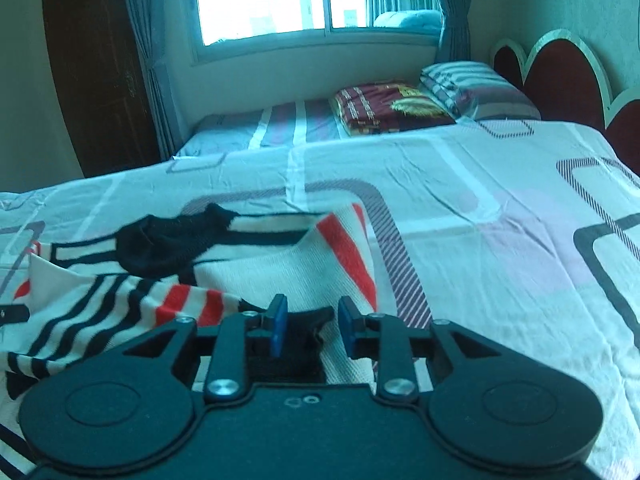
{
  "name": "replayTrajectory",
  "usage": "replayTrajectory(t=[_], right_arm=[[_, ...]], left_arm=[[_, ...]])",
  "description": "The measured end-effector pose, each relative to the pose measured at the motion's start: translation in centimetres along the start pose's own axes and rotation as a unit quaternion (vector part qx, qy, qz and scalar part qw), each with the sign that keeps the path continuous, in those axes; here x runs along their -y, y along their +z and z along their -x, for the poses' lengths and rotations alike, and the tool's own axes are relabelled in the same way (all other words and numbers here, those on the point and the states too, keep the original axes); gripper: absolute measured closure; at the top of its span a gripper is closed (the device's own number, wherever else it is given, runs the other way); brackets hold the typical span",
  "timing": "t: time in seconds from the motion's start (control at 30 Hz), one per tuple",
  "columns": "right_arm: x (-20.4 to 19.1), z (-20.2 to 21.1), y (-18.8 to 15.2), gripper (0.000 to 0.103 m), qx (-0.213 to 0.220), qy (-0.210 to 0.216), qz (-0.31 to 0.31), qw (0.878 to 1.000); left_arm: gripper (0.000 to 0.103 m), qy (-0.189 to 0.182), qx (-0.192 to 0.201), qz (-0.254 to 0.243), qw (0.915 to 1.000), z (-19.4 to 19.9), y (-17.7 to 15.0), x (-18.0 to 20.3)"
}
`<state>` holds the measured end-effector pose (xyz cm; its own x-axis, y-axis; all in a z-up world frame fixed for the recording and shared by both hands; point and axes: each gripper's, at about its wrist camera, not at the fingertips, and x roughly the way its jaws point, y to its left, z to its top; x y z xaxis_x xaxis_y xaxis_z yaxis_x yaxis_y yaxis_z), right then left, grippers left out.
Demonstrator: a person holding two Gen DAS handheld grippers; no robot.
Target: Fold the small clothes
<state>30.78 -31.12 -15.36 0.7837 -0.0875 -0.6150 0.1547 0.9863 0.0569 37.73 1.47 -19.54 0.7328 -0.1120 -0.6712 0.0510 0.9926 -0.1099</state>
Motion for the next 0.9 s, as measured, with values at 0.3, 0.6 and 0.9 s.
replayTrajectory(t=[0.3,0.6,0.9], right_arm=[[-2.2,-2.3,-3.3,0.056,-0.082,0.016,0.048,0.995],[-3.4,0.6,-2.4,0.041,-0.051,0.045,0.039,0.997],[-3.1,-1.8,-3.7,0.043,-0.099,0.025,0.049,0.994]], left_arm=[[0.0,0.004,-0.058,0.029,0.9979,-1.6,-3.0,-1.2],[0.0,-0.004,-0.044,0.006,0.999,1.3,-2.1,1.2],[0.0,0.013,-0.072,0.006,0.9973,-0.3,-3.1,0.0]])
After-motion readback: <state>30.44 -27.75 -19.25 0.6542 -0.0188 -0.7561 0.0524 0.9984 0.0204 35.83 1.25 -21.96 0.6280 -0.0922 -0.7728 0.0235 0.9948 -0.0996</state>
